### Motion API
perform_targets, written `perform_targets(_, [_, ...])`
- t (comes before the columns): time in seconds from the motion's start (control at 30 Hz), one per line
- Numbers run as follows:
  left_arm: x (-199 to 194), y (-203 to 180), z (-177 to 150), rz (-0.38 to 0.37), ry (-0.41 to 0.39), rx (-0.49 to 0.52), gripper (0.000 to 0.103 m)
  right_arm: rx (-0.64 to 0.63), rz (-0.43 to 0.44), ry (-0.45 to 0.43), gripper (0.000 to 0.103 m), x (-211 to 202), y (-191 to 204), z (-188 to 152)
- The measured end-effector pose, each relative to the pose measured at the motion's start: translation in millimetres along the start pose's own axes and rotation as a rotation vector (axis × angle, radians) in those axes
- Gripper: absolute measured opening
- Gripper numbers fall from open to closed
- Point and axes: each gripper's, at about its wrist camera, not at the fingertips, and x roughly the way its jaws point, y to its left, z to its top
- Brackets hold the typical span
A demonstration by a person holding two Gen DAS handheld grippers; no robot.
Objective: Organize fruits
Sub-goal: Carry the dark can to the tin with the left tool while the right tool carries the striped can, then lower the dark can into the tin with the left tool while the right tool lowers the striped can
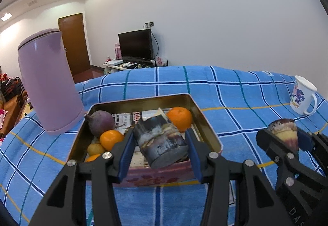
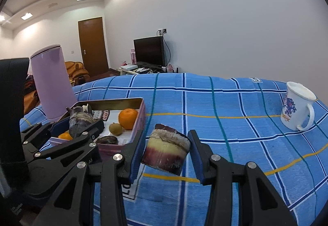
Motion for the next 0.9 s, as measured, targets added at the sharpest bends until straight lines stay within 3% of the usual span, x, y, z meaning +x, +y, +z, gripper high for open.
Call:
perform_targets(0.23, [-2, 19, 1, 0.015, -0.001, -0.025, 0.051, 0.012, 0.043, 0.013, 0.045, 3, 12, 11])
perform_targets(0.9, [4, 72, 19, 0.107, -0.022, -0.057, 0.051, -0.038, 0.117, -0.075, 0.045, 14, 68, 35])
